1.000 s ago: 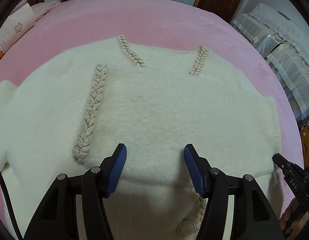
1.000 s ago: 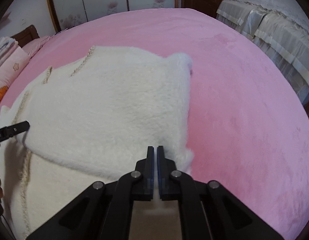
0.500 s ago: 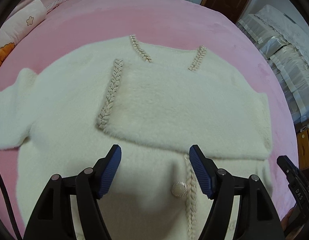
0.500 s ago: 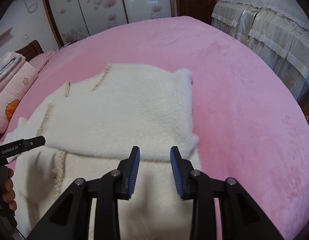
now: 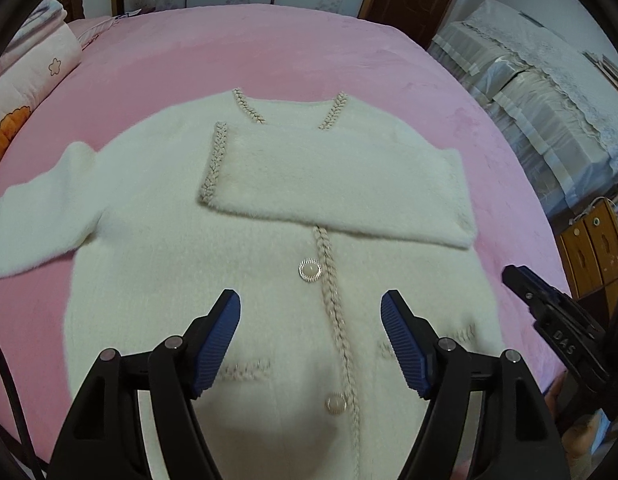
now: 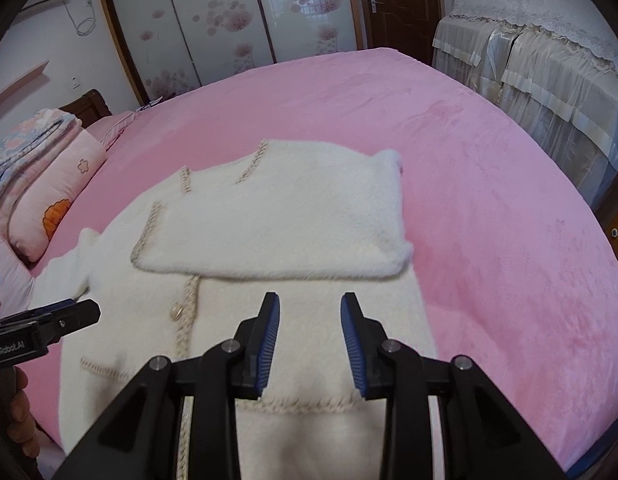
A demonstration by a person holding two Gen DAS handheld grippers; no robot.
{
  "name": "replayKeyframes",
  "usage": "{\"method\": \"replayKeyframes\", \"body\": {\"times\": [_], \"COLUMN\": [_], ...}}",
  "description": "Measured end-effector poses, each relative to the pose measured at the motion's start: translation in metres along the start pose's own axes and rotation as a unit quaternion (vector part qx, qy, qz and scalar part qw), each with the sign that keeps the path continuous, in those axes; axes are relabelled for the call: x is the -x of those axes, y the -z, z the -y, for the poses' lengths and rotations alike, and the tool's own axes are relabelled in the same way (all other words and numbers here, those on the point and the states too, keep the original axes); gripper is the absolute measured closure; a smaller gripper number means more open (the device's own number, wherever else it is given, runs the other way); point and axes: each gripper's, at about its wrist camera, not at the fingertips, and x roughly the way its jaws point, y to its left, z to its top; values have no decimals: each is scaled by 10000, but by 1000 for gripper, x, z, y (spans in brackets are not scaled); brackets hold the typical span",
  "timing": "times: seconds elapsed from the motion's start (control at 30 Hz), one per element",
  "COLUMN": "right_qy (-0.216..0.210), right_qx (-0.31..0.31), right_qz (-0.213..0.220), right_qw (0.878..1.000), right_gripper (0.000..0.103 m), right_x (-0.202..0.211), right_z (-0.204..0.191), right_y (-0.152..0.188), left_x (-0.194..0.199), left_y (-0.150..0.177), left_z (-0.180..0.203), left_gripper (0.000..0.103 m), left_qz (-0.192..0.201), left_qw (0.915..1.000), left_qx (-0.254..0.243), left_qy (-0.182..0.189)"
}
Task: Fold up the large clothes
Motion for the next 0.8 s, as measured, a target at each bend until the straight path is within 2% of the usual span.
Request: {"method": "replayKeyframes", "body": {"times": [0.2, 0.37, 0.63, 0.73, 0.8], "right_qy": [-150, -290, -420, -465, -473], "right_qx": [149, 298, 789, 934, 1025], "right_qz": [-176, -303, -343, -265, -246], "right_qw": [9996, 9987, 9954, 9942, 9933], "right_gripper": [71, 71, 71, 71, 71], "right_x": [11, 15, 19, 20, 18], "right_z": [-23, -51, -120, -149, -168], "right_y": [24, 38, 38, 32, 29], "left_x": [33, 52, 79, 79, 75], "left_y": [26, 37, 35, 30, 25], "left_z": [-21, -61, -162, -209, -248], "left_gripper": [31, 31, 31, 31, 31], "left_qz": [43, -8, -50, -96, -113], "left_qw": [10000, 9996, 9970, 9951, 9931], "left_qx": [42, 291, 651, 804, 1034], "left_qy": [43, -47, -420, -569, -539]}}
